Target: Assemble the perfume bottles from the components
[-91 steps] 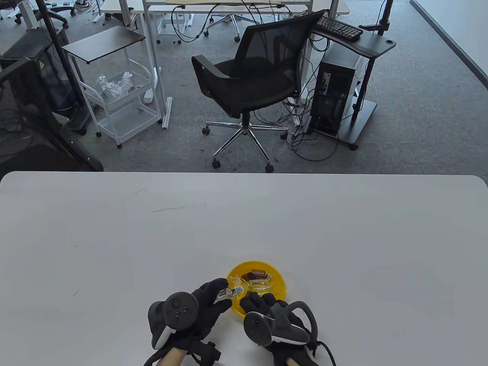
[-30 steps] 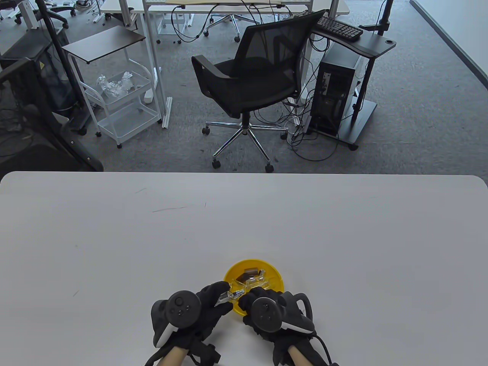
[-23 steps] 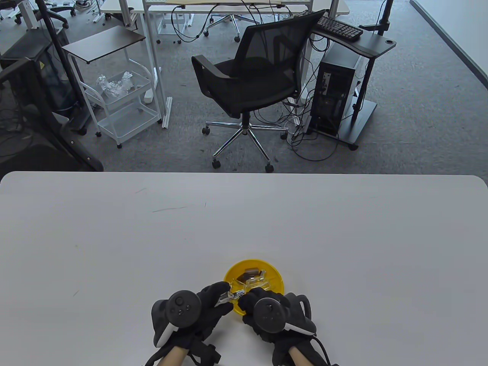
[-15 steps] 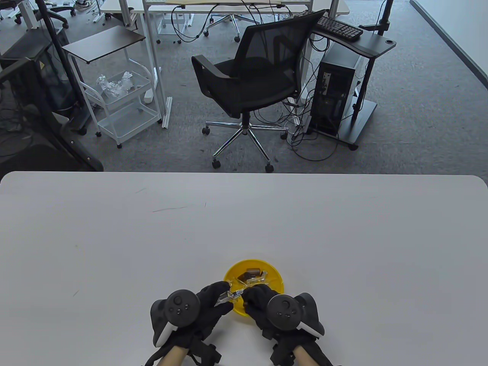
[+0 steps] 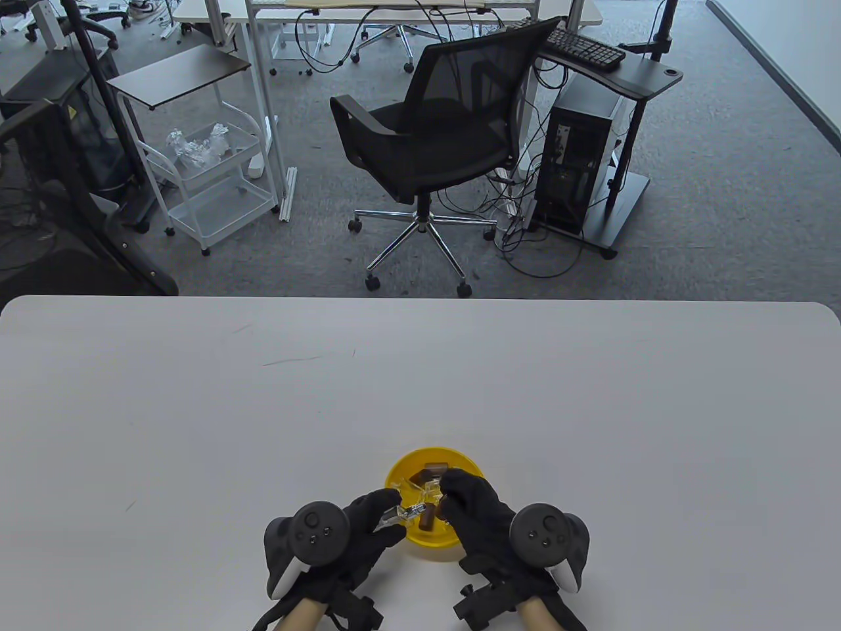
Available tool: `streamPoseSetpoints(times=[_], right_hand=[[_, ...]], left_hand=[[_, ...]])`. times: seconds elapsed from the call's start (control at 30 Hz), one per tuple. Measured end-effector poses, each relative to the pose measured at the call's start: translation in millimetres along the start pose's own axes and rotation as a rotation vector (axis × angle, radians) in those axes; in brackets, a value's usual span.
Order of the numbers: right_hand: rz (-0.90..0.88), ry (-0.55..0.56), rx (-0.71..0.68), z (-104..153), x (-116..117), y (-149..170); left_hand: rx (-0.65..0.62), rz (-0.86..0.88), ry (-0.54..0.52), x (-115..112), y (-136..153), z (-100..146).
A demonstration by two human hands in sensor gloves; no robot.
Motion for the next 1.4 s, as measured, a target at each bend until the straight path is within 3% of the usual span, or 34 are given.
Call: streamPoseSetpoints(times=[0.13,0.4,0.67,0.8,1.03,1.4], right_hand=[[-0.090,0.007,0.009,1,1,0],[-0.024,-0.042,-0.030,1,11,-8],[0.265,-0.085,-0.160,5,22,-30],[0.546,-0.176,-0.257,9,34,-41],[0.632,-0.385,-0.182,8,47,-41],[0.936,-0.319,-0.199,13,54,-46]], left_hand=[[-0.020,0.012,0.008,-2,-4,0],[-0.047,0.025,0.013,-3,-10,1],[-0.063,0.055,0.002,-3,-12,2],[-0.047,0.103,0.002,-5,-12,2],[-0.005,0.230,0.025,-9,-2,1],[-0.014,0.371,0.107,-19,-8,1]])
Point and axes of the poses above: the tracker on the back of each hand, its own y axis roughly to the little-finger side, its own z axis roughly from the fingertips to the wrist, x = y × z, the point moved 2 cm from there along -z, roughly from the wrist to the fingertips, and after that the axes turned 5 degrees about -x, right-handed, at the moved point
